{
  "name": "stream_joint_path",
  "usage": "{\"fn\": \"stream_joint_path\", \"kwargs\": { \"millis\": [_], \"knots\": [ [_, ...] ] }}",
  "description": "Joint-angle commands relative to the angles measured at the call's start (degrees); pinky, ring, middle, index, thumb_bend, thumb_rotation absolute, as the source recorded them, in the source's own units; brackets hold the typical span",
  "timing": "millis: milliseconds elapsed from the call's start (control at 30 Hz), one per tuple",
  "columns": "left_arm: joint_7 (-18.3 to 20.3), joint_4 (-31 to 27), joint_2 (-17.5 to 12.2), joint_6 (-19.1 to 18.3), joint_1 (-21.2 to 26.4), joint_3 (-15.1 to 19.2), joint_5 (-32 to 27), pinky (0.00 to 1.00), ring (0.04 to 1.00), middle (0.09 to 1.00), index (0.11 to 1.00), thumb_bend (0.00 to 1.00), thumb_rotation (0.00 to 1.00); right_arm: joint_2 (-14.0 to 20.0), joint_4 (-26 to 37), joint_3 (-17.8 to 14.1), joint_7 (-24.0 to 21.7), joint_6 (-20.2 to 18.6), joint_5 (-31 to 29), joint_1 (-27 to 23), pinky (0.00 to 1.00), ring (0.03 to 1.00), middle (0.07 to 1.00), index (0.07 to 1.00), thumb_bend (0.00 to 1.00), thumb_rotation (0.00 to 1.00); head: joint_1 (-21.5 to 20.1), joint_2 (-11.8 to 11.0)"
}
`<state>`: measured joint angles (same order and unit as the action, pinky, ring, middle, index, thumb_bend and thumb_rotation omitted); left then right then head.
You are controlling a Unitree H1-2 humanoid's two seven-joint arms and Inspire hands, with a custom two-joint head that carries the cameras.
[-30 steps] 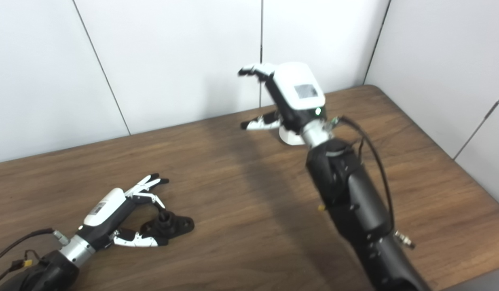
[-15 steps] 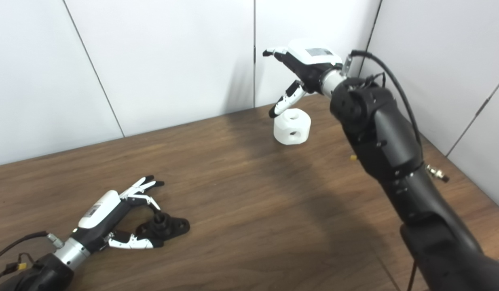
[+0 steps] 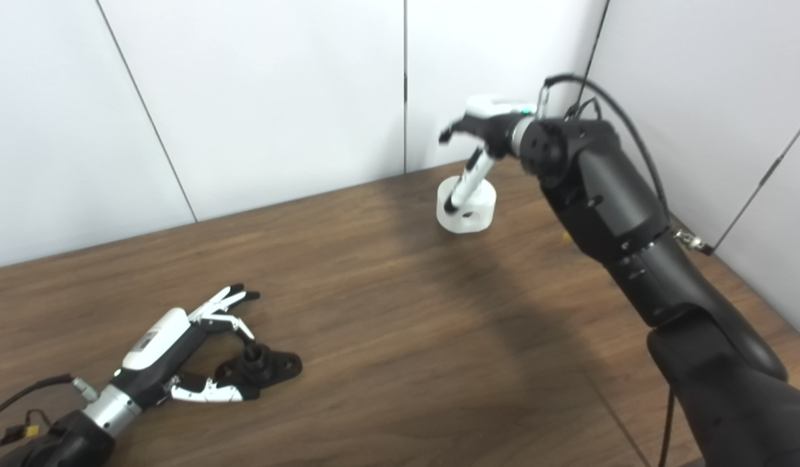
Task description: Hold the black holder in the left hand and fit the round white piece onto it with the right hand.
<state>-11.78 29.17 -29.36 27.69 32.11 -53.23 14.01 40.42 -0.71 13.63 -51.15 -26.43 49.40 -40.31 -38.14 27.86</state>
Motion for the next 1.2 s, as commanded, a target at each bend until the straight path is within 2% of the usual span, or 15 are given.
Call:
{"fn": "stream_joint_path", "kwargs": {
  "millis": [0, 200, 300, 367, 767, 1000, 1167],
  "knots": [
    [5.72, 5.27, -3.42, -0.76, -5.65, -3.78, 2.62, 0.95, 1.000, 0.933, 0.482, 0.52, 0.06, 2.12, -0.46, 0.77, -1.39, -0.20, 2.20, -5.01, 0.85, 1.000, 0.999, 0.933, 1.00, 0.35, -0.09, 0.00],
    [4.68, 5.70, -3.45, -0.76, -5.89, -4.47, 2.61, 0.94, 1.000, 0.931, 0.481, 0.52, 0.06, 1.61, -5.27, 4.35, -1.09, -0.07, 5.15, -6.83, 0.85, 1.000, 1.000, 0.943, 1.00, 0.35, -0.12, -0.35],
    [5.13, 6.04, -3.44, -0.76, -6.07, -4.48, 1.96, 0.94, 1.000, 0.926, 0.481, 0.52, 0.06, 1.60, -6.78, 5.63, -0.65, 0.38, 5.82, -7.19, 0.88, 1.000, 1.000, 0.946, 1.00, 0.36, -0.01, -0.42],
    [5.51, 6.31, -3.37, -0.76, -6.15, -4.46, 1.61, 0.95, 1.000, 0.928, 0.481, 0.52, 0.06, 1.55, -7.34, 6.14, -0.29, 0.43, 5.92, -7.21, 0.97, 1.000, 1.000, 0.951, 1.00, 0.36, 0.13, -0.50],
    [5.07, 6.83, -3.14, -0.76, -6.01, -4.95, 1.59, 0.94, 1.000, 0.923, 0.481, 0.52, 0.06, 1.44, -8.06, 6.28, 2.06, -0.01, 5.57, -5.98, 1.00, 1.000, 1.000, 0.960, 1.00, 0.32, 0.71, -0.97],
    [5.03, 6.70, -3.09, -0.76, -5.98, -5.15, 2.23, 0.94, 1.000, 0.926, 0.481, 0.52, 0.06, 1.68, -8.17, 5.72, 5.77, 1.24, 4.50, -4.19, 1.00, 1.000, 1.000, 0.935, 0.96, 0.27, 1.37, -0.94],
    [4.60, 6.86, -3.05, -0.76, -6.02, -5.85, 2.50, 0.95, 1.000, 0.923, 0.481, 0.52, 0.06, 0.95, -9.86, 6.05, 8.00, 2.46, 3.83, -4.15, 1.00, 1.000, 1.000, 0.931, 0.95, 0.28, 1.50, -1.09]
  ]
}}
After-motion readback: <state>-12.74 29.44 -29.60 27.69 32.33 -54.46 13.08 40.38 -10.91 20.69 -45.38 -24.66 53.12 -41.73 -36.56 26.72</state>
